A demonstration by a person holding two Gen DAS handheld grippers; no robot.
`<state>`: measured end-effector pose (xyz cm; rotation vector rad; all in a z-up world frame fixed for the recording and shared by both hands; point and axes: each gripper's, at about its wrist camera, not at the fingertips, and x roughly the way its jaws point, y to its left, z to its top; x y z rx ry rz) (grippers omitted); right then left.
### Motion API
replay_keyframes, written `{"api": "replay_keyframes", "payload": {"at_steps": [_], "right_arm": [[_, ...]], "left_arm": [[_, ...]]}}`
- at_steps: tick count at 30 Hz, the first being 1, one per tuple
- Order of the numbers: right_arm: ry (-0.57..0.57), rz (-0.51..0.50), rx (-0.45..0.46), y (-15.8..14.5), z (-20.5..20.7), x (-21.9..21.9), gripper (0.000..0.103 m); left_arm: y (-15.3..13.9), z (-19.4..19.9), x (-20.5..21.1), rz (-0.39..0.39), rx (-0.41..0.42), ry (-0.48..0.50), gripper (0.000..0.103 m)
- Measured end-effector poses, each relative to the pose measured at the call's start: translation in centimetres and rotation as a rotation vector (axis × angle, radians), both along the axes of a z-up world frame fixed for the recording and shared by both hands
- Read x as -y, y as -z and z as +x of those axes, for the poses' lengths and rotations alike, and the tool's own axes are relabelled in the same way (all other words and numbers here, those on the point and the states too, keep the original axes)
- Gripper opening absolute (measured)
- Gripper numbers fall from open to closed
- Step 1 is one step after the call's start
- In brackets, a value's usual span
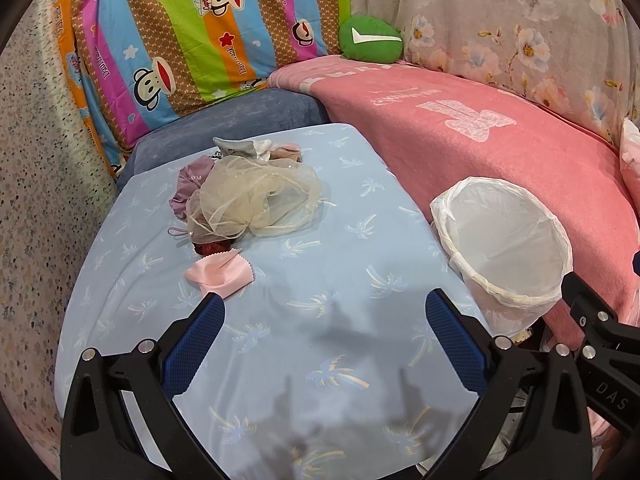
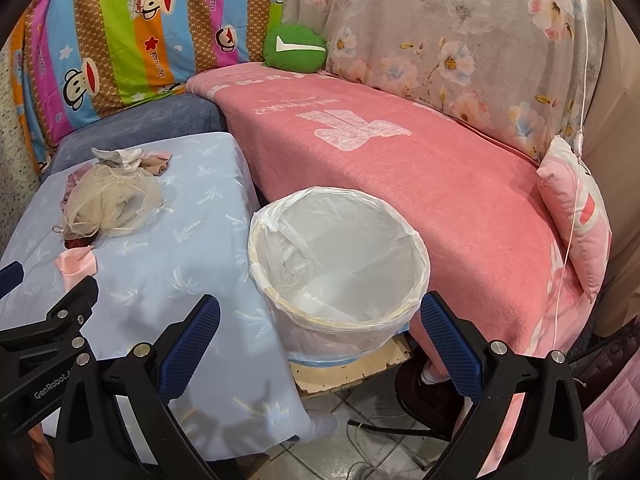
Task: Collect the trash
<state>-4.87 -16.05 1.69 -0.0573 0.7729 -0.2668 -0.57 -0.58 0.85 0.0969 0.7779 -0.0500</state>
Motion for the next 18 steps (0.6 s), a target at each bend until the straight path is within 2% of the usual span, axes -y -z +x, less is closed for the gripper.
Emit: {"api": "replay_keyframes", "payload": {"at_steps": [18], "right_arm": [[-0.009, 0.019, 0.005, -1.0, 0.9, 0.8, 0.097]], "left_arm": [[-1.1, 0.7, 1.1, 0.001, -0.009, -0.003, 0.096]]}}
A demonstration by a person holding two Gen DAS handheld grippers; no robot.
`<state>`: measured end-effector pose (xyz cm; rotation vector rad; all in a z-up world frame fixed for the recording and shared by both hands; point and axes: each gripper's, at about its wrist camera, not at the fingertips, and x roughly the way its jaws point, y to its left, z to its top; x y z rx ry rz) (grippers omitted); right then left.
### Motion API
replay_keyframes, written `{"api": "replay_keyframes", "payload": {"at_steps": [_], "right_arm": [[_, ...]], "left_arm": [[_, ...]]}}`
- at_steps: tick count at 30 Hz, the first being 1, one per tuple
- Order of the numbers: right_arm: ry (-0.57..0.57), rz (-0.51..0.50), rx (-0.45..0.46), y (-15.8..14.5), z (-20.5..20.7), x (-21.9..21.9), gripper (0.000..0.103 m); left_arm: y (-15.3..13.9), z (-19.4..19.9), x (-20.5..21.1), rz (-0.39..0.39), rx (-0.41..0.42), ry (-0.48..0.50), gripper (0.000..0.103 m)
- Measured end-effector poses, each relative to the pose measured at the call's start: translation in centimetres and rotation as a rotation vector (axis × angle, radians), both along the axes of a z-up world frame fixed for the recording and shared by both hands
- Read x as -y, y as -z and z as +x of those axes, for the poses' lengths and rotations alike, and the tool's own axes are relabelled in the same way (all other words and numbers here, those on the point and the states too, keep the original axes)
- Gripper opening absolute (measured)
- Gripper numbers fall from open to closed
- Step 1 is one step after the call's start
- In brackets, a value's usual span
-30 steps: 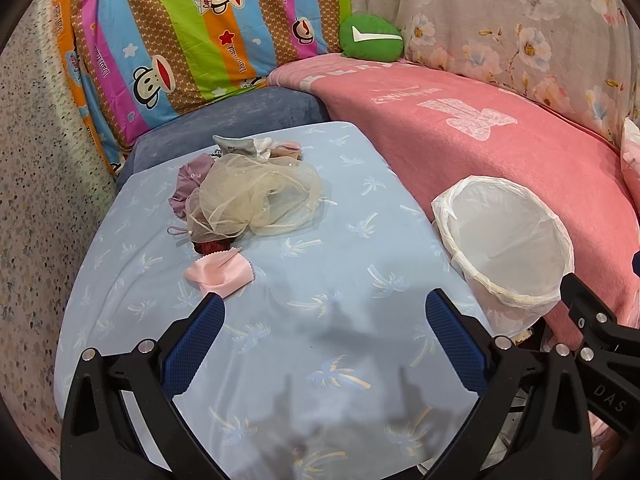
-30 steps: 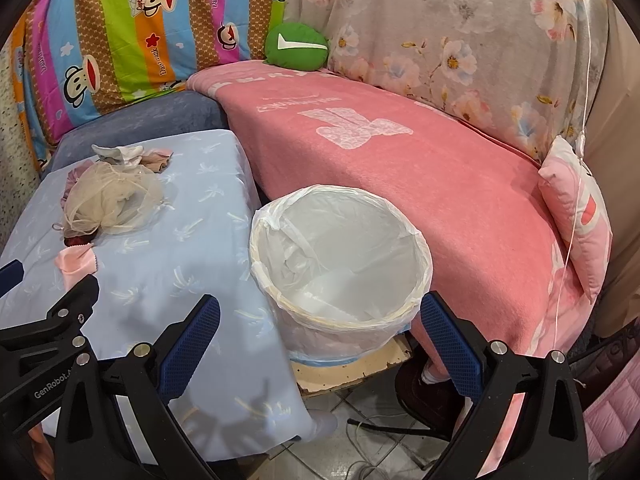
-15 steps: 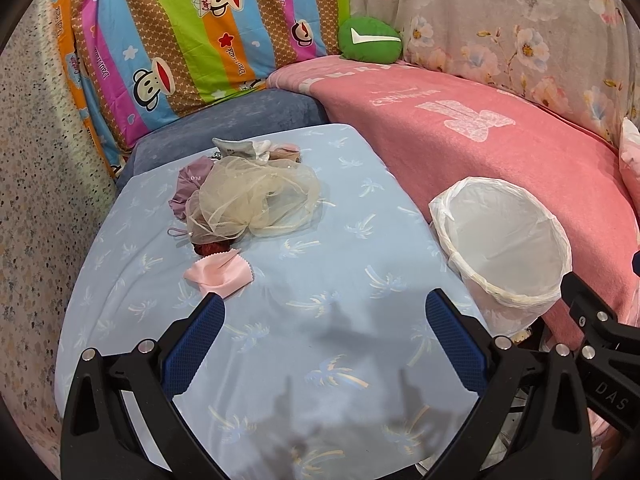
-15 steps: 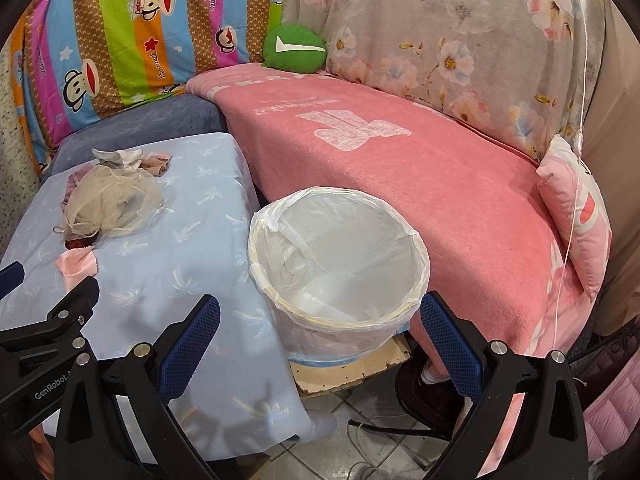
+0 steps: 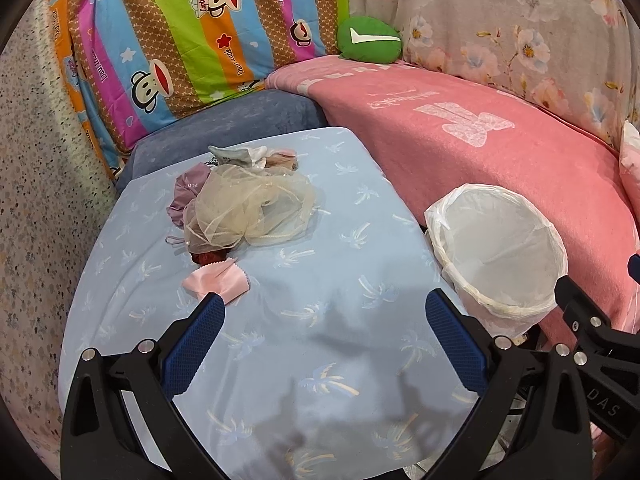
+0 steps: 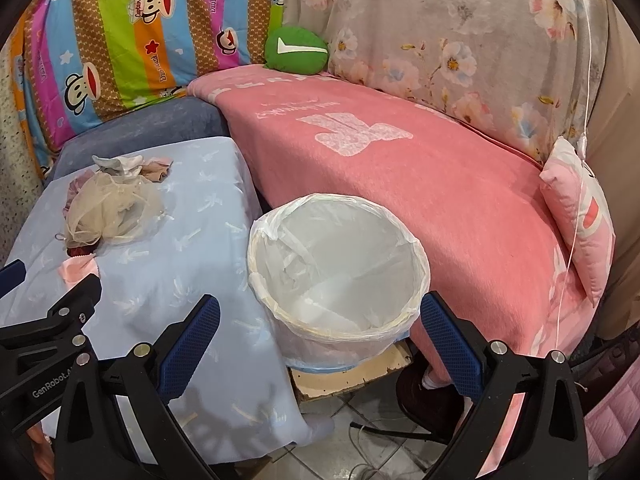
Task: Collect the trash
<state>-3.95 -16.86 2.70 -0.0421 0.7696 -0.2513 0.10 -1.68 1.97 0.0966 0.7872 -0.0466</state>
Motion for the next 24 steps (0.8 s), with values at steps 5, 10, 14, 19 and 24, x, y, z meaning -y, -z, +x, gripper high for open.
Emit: {"api": "replay_keyframes", "payload": {"at_steps": [5, 10, 14, 19, 24], "right_arm": [[-0.002, 0.01, 0.002, -0.5, 1.0, 0.5, 0.097], [-0.011, 0.006, -0.001, -0.9, 1.8, 0.8, 0.097], [-0.025, -0.001, -0.005, -1.1, 2.2, 0.7, 0.097], [-0.05, -0.011, -0.011, -1.1, 2.5, 0.3, 0.097], [-0.055, -0.019, -0.013, -1.0, 2.5, 0.2, 0.097]], "left_arm": [[-0.3, 0.7, 0.3, 0.006, -0.006, -0.004, 0.096], [-0.6, 1.4, 0.6, 0.007, -0.019, -0.015, 0.096], [-0.7, 1.6, 0.4, 0.001, -0.026, -0.031, 0.096], [-0.8, 1.7, 0.1, -0.009, -0.036, -0.056, 0.096], [-0.6, 1.7, -0.3, -0.023, -0.051, -0.074, 0.096]]}}
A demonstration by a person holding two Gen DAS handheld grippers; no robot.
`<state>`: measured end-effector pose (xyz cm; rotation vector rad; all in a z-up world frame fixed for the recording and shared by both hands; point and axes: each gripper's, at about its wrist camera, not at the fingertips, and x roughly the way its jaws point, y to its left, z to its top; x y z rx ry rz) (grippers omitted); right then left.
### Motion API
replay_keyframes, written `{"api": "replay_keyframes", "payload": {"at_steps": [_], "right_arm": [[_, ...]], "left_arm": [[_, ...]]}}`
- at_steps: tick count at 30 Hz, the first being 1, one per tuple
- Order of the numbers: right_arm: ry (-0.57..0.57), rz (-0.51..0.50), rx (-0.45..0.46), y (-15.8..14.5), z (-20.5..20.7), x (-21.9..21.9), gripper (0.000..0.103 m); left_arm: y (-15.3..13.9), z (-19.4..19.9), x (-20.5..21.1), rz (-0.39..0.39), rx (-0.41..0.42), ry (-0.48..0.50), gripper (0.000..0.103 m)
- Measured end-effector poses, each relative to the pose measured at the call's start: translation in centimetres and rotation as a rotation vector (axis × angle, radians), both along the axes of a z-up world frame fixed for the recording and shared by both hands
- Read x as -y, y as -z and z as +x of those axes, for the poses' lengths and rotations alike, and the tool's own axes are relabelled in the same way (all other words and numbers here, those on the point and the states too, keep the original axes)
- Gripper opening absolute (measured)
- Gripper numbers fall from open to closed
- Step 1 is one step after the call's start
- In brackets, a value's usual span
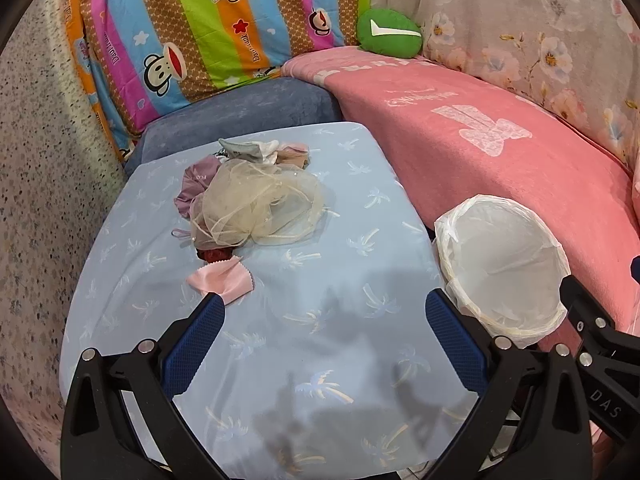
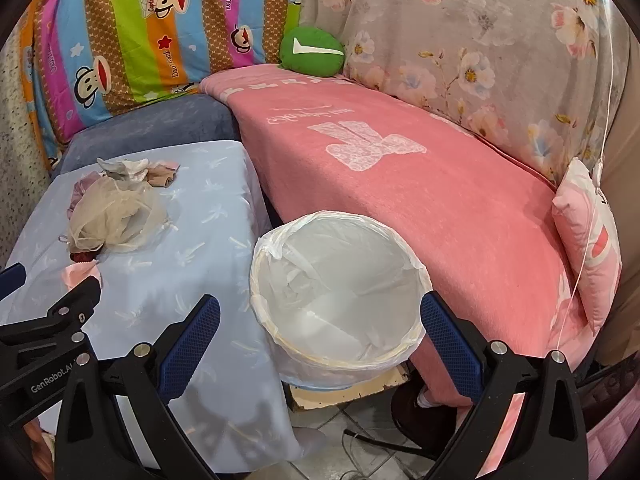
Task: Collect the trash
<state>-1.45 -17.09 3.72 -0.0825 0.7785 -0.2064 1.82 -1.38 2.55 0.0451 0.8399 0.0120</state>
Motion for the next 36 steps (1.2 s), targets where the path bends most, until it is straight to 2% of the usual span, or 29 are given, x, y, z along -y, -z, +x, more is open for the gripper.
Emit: {"api": "replay_keyframes", "payload": {"at_steps": [36], "right_arm": [[0.03, -0.018, 0.005, 0.1, -2.1, 0.2, 0.097]], "left_arm": [[0.1, -1.1, 0.5, -0.002, 0.02, 0.032, 0.096]]}}
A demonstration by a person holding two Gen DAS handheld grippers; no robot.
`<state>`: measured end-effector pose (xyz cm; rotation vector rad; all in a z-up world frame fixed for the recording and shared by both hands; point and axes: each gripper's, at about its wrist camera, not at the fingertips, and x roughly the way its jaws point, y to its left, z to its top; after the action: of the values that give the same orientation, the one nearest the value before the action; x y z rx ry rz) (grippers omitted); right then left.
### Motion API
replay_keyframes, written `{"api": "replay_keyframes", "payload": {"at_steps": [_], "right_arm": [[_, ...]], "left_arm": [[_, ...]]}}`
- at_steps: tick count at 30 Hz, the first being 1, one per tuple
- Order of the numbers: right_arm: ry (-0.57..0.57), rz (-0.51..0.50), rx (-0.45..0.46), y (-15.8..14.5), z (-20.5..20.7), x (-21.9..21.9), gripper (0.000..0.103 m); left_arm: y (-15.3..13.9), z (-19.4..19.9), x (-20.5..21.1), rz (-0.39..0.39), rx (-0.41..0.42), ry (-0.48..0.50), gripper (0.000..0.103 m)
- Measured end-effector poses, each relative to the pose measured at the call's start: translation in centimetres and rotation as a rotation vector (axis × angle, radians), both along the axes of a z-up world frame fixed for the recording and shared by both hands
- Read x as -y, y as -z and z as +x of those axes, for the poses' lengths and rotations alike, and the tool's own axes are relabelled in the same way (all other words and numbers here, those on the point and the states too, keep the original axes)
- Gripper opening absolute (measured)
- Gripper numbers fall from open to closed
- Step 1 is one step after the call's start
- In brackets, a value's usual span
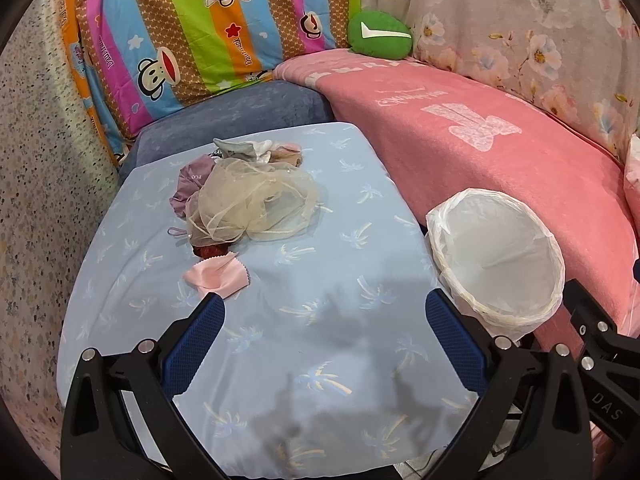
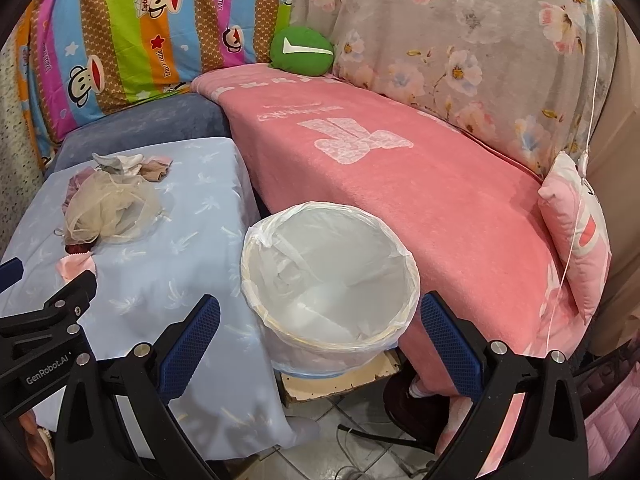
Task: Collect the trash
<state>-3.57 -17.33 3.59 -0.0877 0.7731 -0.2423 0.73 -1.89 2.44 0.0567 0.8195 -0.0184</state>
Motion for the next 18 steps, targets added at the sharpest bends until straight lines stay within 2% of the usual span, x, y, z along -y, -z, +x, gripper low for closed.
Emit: {"api": "replay_keyframes", "payload": {"at_steps": [12, 18], "right_arm": [[0.003, 0.004, 0.003, 0.0, 0.1, 0.0, 0.097], [0.01, 0.038, 0.02, 0.1, 0.4, -0.2, 0.097]], "left_arm": [[0.2, 0.1, 0.0, -0.007, -0.012, -0.001, 0.096], [1.0, 0.7, -0.9, -0.004, -0.025, -0.015, 0.096]]}}
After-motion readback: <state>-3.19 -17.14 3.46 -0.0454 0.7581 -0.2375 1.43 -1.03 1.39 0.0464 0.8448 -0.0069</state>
